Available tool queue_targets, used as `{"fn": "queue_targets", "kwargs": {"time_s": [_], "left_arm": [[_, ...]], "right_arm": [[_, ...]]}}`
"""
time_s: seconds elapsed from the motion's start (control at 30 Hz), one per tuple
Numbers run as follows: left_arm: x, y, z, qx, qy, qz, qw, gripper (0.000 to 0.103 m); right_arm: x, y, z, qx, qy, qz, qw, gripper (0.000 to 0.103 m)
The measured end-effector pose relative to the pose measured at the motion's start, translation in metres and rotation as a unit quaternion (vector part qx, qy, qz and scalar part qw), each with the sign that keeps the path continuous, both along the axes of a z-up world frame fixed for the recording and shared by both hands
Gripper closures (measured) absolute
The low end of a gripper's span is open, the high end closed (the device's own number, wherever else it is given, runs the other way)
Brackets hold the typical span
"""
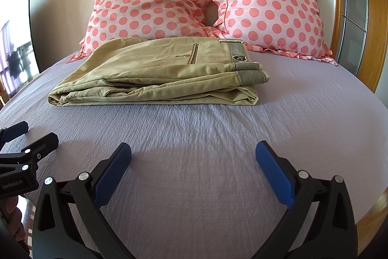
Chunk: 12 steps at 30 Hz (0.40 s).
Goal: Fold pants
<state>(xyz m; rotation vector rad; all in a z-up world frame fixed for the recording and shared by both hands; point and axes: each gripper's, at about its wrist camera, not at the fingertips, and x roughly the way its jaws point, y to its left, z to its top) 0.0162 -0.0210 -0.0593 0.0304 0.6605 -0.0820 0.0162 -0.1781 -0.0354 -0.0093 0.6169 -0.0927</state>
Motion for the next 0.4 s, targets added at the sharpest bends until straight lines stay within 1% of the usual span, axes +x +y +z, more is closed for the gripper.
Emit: {"fn": "queue_targets", "kwargs": {"time_s": [0.4], "left_arm": [[0.0005, 0.0012, 0.0008, 0.0, -0.001, -0.008, 1.0, 0.002]], "right_arm": [[0.0001, 0.0002, -0.0003, 0.0, 0.0, 0.0, 1.0, 0.001]]}}
